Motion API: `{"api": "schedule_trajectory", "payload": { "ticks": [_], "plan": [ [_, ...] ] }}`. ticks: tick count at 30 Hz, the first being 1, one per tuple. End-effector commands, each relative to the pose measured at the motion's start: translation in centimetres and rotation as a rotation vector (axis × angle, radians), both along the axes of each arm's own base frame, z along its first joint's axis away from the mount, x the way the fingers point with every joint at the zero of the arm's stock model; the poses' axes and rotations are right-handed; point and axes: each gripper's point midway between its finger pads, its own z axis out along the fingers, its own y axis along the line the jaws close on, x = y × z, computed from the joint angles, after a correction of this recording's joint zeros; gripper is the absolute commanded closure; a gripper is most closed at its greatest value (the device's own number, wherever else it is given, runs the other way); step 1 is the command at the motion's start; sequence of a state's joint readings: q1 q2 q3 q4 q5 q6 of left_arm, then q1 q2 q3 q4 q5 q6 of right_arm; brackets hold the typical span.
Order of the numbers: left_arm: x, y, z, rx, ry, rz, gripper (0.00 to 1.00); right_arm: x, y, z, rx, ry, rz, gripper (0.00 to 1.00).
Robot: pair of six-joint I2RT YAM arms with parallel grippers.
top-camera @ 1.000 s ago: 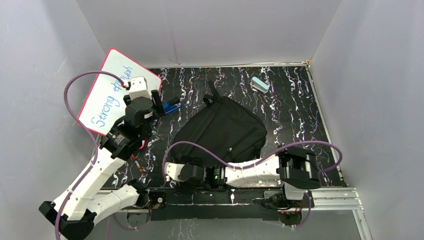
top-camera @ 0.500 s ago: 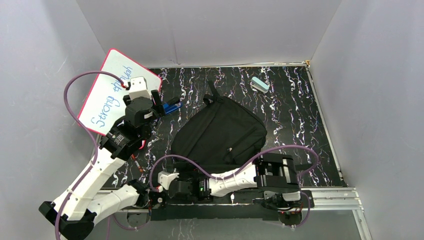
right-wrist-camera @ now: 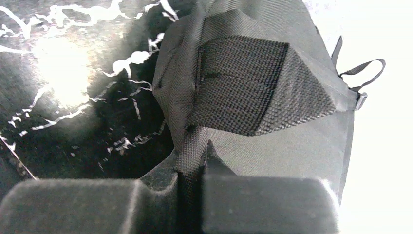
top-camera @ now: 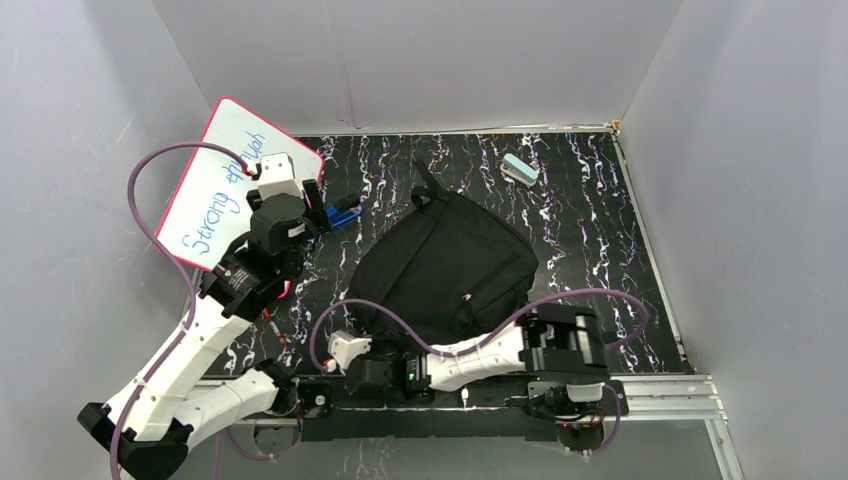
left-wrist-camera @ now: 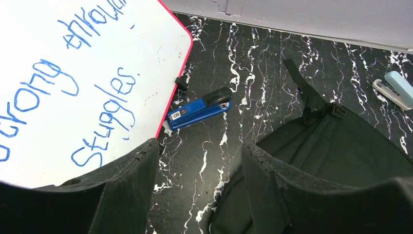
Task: Pack the student bag
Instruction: Pick up the student bag at the center of the board, then place the student bag at the center of the board.
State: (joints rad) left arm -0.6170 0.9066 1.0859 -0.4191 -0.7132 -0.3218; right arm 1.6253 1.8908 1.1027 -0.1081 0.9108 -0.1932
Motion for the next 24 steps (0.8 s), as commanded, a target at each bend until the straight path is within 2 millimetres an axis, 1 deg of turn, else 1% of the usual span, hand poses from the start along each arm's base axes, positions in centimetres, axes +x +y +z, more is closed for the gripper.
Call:
{"api": "schedule_trajectory", "payload": {
  "ticks": [1,4,5,8,10,11,14,16,17,20,22,24],
  "plan": [
    [0.0,0.2,0.1,-0.017,-0.024,0.015,0.39,2.1,-1.0,7.5,0.267,0.017,-0.111,1.0],
    [-0.2,0.3,0.1,-0.027,-0.026,0.017,0.39,2.9,-0.9,12.0,0.422,0.107,-0.082,1.0],
    [-0.2,0.4,0.2,-0.027,-0.031,0.023,0.39,3.7,-1.0,14.3,0.494,0.12,-0.074,1.0],
    [-0.5,1.1,1.0,-0.025,-0.058,0.038,0.39,5.4,-1.1,19.6,0.636,0.118,-0.044,1.0],
    [-0.8,1.5,1.8,-0.027,-0.08,0.048,0.39,6.3,-0.9,23.2,0.697,0.096,-0.014,1.0],
    [-1.0,1.7,2.1,-0.027,-0.09,0.052,0.39,6.7,-0.3,25.5,0.744,0.074,0.003,1.0],
    [-1.3,2.2,2.9,-0.027,-0.113,0.06,0.39,7.1,1.6,30.4,0.787,0.021,0.06,1.0],
    [-1.5,2.6,2.9,-0.022,-0.118,0.074,0.39,7.1,3.5,32.5,0.826,0.023,0.093,1.0],
    [-1.6,2.9,2.9,-0.02,-0.12,0.087,0.39,7.0,4.3,34.0,0.857,0.023,0.108,1.0],
    [-2.4,4.1,3.2,-0.027,-0.135,0.129,0.39,6.9,6.6,35.6,0.908,0.053,0.133,1.0],
    [-3.1,4.9,3.7,-0.041,-0.157,0.157,0.39,6.5,7.3,37.2,0.974,0.075,0.154,1.0],
    [-3.7,5.8,4.2,-0.049,-0.18,0.187,0.39,6.4,7.3,39.0,1.054,0.091,0.156,1.0]
  ]
}}
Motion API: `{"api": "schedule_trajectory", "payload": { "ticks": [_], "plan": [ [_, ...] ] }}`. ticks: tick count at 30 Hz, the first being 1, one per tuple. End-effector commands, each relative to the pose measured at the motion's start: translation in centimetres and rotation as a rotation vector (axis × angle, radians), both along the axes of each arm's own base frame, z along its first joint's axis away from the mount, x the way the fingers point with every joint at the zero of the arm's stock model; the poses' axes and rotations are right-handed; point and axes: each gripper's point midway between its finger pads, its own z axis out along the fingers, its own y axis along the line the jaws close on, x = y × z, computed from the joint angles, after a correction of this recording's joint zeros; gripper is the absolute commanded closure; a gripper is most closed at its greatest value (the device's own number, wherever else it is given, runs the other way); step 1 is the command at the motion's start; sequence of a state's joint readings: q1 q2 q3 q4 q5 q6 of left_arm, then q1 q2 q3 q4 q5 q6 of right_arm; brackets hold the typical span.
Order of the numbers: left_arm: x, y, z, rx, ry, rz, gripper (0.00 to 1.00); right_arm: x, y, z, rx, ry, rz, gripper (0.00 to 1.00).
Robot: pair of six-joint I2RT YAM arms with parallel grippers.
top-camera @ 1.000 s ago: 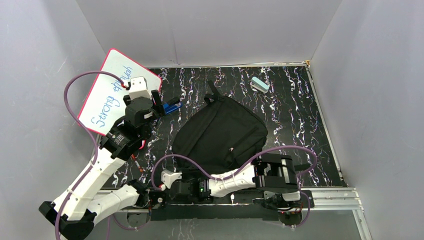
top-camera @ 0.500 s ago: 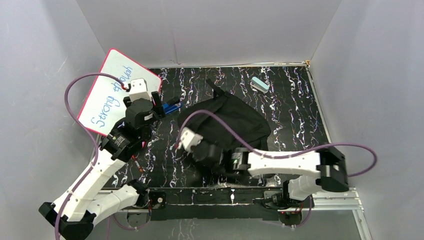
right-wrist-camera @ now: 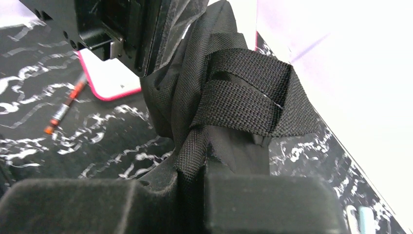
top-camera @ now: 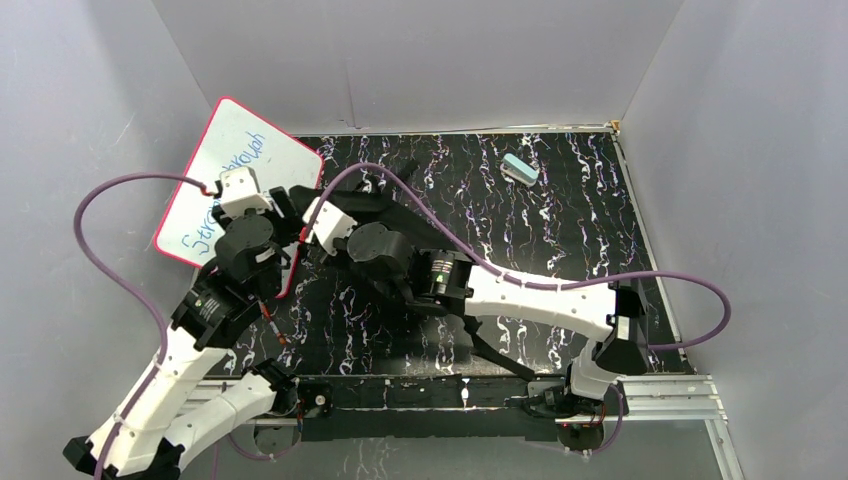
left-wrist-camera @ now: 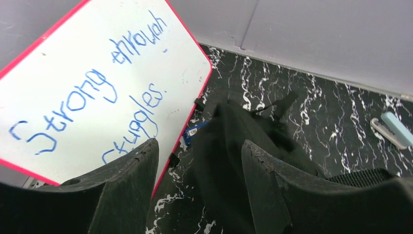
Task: Pack the student bag
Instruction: Place the student bag at the center of the board.
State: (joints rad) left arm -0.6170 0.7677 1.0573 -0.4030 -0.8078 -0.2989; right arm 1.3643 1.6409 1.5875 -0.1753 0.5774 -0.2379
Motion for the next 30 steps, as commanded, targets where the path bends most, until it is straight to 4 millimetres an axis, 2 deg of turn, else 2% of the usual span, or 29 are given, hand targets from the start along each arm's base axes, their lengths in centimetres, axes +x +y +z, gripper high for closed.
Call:
{"api": "schedule_trajectory", "payload": {
  "ticks": [1,3,5,7,9,12,14,17,20,22,26,30],
  "plan": [
    [-1.6,2.7,1.8,-0.03,-0.073,0.106,0.39,-1.2,0.9,13.7,0.454,-0.04,0.068,1.0],
    [-1.9,3.1,2.2,-0.034,-0.085,0.114,0.39,-0.1,-0.2,14.5,0.521,-0.002,0.028,1.0],
    [-1.8,3.0,2.3,-0.033,-0.086,0.113,0.39,2.5,-2.1,13.5,0.554,0.047,-0.065,1.0],
    [-1.7,2.8,2.4,-0.033,-0.084,0.107,0.39,6.5,-5.7,12.2,0.612,0.124,-0.185,1.0],
    [-1.4,2.5,2.4,-0.032,-0.078,0.097,0.39,9.8,-9.3,10.6,0.669,0.193,-0.272,1.0],
    [-0.8,1.7,2.2,-0.031,-0.069,0.073,0.39,14.0,-15.0,9.0,0.697,0.202,-0.423,1.0],
    [-0.4,1.1,2.1,-0.028,-0.059,0.055,0.39,16.3,-18.6,7.9,0.699,0.212,-0.516,1.0],
    [0.2,0.4,1.9,-0.023,-0.045,0.031,0.39,18.1,-23.1,5.9,0.701,0.235,-0.623,1.0],
    [0.6,-0.3,1.4,-0.023,-0.028,0.009,0.39,18.1,-26.0,2.4,0.663,0.294,-0.713,1.0],
    [0.9,-1.0,0.8,-0.026,-0.012,-0.013,0.39,17.1,-27.2,-0.1,0.641,0.348,-0.753,1.0],
    [1.4,-2.3,-0.6,-0.035,0.026,-0.057,0.39,13.6,-29.5,-5.9,0.586,0.468,-0.845,1.0],
    [2.0,-3.2,-1.9,-0.033,0.06,-0.084,0.39,9.7,-32.3,-10.1,0.554,0.546,-0.94,1.0]
  ]
}}
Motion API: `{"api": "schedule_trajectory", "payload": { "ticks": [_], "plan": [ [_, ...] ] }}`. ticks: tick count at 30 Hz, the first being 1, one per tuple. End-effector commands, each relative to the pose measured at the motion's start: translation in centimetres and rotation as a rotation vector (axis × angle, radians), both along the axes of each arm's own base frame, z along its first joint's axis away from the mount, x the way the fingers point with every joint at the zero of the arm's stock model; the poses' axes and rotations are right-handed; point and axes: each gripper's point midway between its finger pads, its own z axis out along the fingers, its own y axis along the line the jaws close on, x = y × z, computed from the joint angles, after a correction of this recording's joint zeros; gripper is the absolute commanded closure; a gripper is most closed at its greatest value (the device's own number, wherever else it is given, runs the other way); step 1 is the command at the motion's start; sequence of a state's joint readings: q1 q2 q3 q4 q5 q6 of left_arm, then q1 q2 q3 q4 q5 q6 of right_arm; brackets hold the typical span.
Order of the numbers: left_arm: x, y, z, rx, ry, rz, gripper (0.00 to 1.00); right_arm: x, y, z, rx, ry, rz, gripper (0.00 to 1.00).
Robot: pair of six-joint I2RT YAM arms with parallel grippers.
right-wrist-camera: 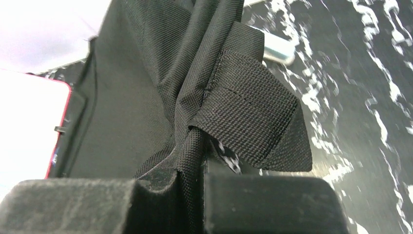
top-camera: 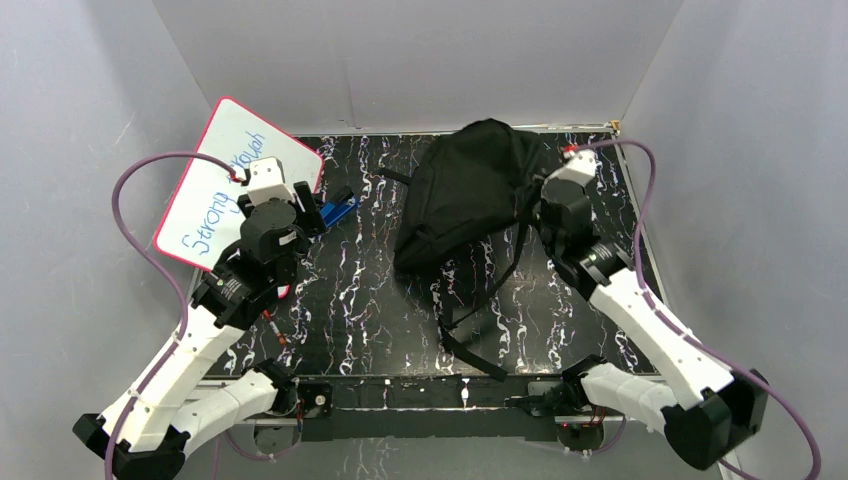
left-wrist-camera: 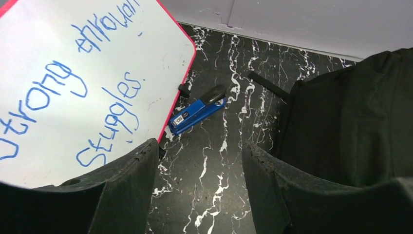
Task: Pack the student bag
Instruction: Place the student bag at the center of the board.
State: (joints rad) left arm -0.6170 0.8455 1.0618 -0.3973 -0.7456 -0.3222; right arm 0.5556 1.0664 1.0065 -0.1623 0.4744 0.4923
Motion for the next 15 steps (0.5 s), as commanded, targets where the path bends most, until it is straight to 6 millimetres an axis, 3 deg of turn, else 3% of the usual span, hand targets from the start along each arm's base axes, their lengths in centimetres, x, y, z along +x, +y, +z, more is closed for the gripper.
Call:
{"api": "schedule_trajectory", "payload": {
  "ticks": [1,4,6,12,15],
  "plan": [
    [0.6,-1.2,-0.6,-0.035,0.008,-0.032,0.39,-5.5,-2.1,-7.8,-0.027,0.249,-0.019,1.0],
    [1.0,-1.9,-1.5,-0.035,0.028,-0.048,0.39,-7.8,-4.6,-11.0,-0.046,0.32,-0.108,0.95],
    [1.2,-2.4,-2.2,-0.038,0.042,-0.063,0.39,-8.6,-5.8,-11.7,-0.054,0.328,-0.152,0.86],
    [1.8,-3.6,-3.6,-0.036,0.085,-0.1,0.39,-8.3,-6.6,-11.4,-0.102,0.324,-0.187,0.53],
    [2.0,-3.9,-4.1,-0.025,0.1,-0.106,0.39,-7.9,-7.2,-10.0,-0.124,0.31,-0.221,0.35]
  ]
}}
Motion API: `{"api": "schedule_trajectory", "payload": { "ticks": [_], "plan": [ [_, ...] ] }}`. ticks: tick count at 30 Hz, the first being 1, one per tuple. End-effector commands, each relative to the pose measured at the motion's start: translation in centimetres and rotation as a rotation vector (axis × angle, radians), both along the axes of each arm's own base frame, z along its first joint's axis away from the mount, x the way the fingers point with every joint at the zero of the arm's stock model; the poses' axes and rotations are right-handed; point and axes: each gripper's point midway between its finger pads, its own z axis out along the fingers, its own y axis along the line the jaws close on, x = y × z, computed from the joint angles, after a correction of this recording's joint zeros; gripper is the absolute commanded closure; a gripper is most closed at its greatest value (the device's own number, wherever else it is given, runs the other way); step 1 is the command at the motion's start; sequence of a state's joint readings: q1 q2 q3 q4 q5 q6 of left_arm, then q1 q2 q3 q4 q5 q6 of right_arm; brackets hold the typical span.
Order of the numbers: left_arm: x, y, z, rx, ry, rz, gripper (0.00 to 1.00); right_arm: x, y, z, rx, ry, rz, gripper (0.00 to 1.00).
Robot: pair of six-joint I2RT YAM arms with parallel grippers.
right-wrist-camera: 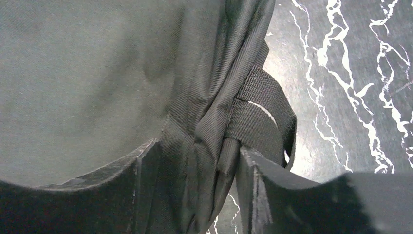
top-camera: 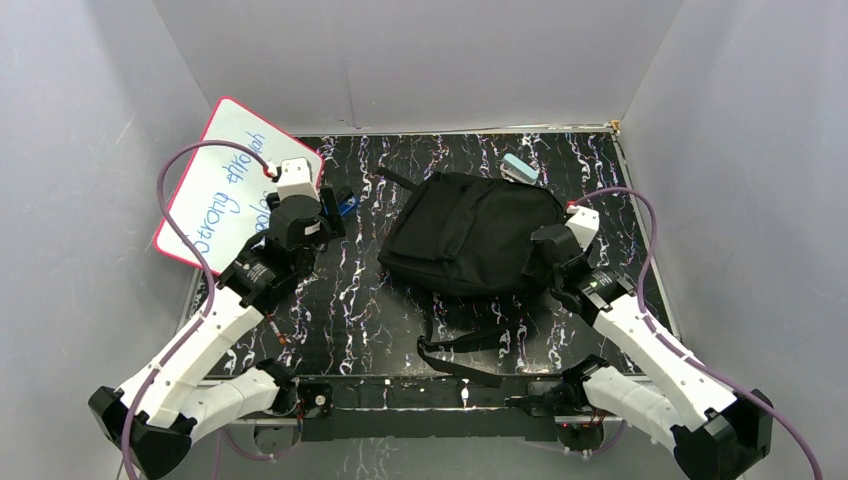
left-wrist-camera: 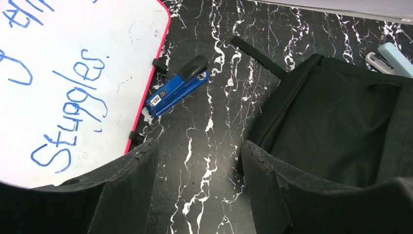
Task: Pack the student bag
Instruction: Place the student bag at the center of the board, then reset both arms
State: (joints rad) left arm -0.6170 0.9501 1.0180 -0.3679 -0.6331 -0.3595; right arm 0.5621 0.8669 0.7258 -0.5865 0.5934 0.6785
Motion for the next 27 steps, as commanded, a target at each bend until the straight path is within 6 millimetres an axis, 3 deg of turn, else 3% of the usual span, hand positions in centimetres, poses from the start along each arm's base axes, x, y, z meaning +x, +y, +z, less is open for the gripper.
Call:
{"api": "schedule_trajectory", "payload": {
  "ticks": [1,4,7,13,16,19,21,27],
  "plan": [
    [0.3,-0.6,0.2,-0.024,-0.012,-0.013,0.39,1.3,-0.5,4.6,0.001,-0.105,-0.053,0.31],
    [0.4,-1.1,-0.3,-0.029,-0.003,-0.035,0.38,1.2,-1.6,8.1,-0.017,-0.199,-0.062,0.22],
    [0.7,-1.9,-0.8,-0.036,0.006,-0.063,0.38,1.1,-2.1,11.8,-0.01,-0.301,-0.042,0.2],
    [1.3,-3.3,-0.8,-0.078,-0.004,-0.106,0.35,1.2,-0.2,16.8,-0.007,-0.522,0.164,0.18],
    [1.3,-3.5,-0.7,-0.091,-0.025,-0.114,0.29,0.7,0.6,18.0,0.009,-0.621,0.243,0.14],
    [1.2,-2.9,-0.8,-0.083,-0.036,-0.095,0.17,0.2,0.9,18.9,0.023,-0.705,0.282,0.07],
    [1.2,-2.3,-0.9,-0.064,-0.037,-0.066,0.15,-0.3,0.5,19.3,0.02,-0.733,0.28,0.02],
    [0.6,0.3,-1.4,-0.02,-0.031,0.05,0.14,-1.4,-1.8,19.6,-0.025,-0.756,0.211,0.01]
  ]
}}
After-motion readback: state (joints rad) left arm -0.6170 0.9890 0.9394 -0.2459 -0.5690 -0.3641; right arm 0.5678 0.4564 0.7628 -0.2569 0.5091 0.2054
